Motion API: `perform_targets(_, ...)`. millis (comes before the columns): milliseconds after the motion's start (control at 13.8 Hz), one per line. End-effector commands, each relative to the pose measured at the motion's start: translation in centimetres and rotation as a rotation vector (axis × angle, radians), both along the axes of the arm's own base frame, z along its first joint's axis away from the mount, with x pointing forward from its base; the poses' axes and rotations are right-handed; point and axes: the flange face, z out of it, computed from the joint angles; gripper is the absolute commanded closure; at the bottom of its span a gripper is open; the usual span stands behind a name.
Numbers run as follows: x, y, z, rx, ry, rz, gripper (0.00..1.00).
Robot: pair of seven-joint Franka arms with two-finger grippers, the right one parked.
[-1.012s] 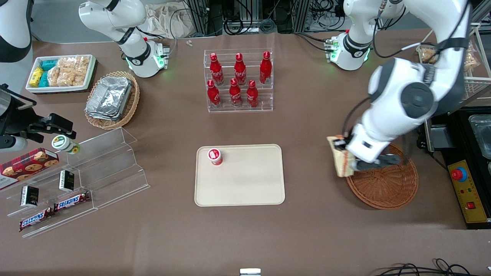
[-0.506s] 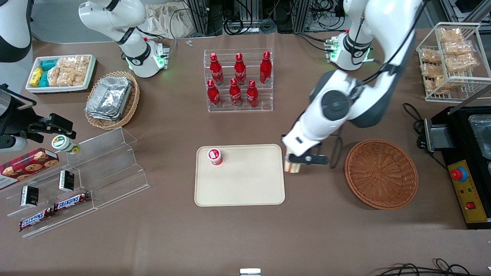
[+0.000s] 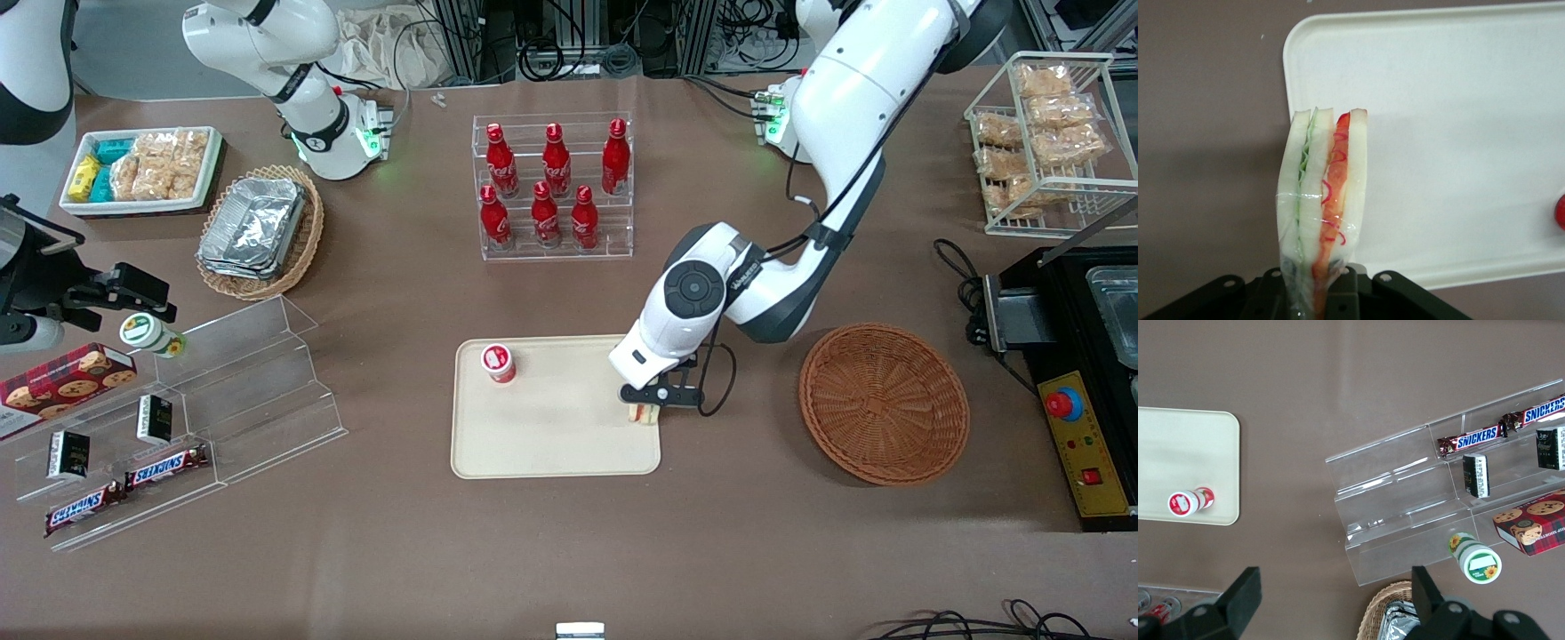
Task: Place sandwich from basket to tray
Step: 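Lower the sandwich onto the tray beside the red cup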
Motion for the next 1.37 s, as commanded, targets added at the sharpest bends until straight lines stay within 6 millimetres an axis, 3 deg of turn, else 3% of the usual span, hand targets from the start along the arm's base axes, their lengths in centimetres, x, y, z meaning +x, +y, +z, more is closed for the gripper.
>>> perform_targets(0, 0.7, -0.7, -1.0, -0.008, -0.021, 0.011, 0.97)
perform_targets(145, 0.7, -2.2, -1.4, -0.007, -0.035, 0.022, 0.84)
perform_targets(289, 0.9, -2.1, -2.6, -0.002, -0.035, 0.036, 0.69)
perform_targets(361, 1.0, -2.4, -2.6, -0.017, -0.046, 0.046, 0.53)
perform_targets(434, 1.1, -2.3, -2.6, -0.017, -0.048, 0.062, 0.17)
perform_targets(506, 1.1, -2.3, -2.6, -0.017, -0.047, 0.063, 0.00)
perform_targets(651, 1.3, -2.2, -0.8, -0.021, -0.068, 0.075, 0.00)
perform_targets(867, 1.0, -1.0, 7.7, 0.008, -0.100, 0.118, 0.00)
perform_targets(1084, 2.1, 4.6, 15.1, 0.036, -0.069, 0.210, 0.00)
perform_targets(1301, 2.4, 10.2, 20.7, 0.005, -0.018, 0.181, 0.00)
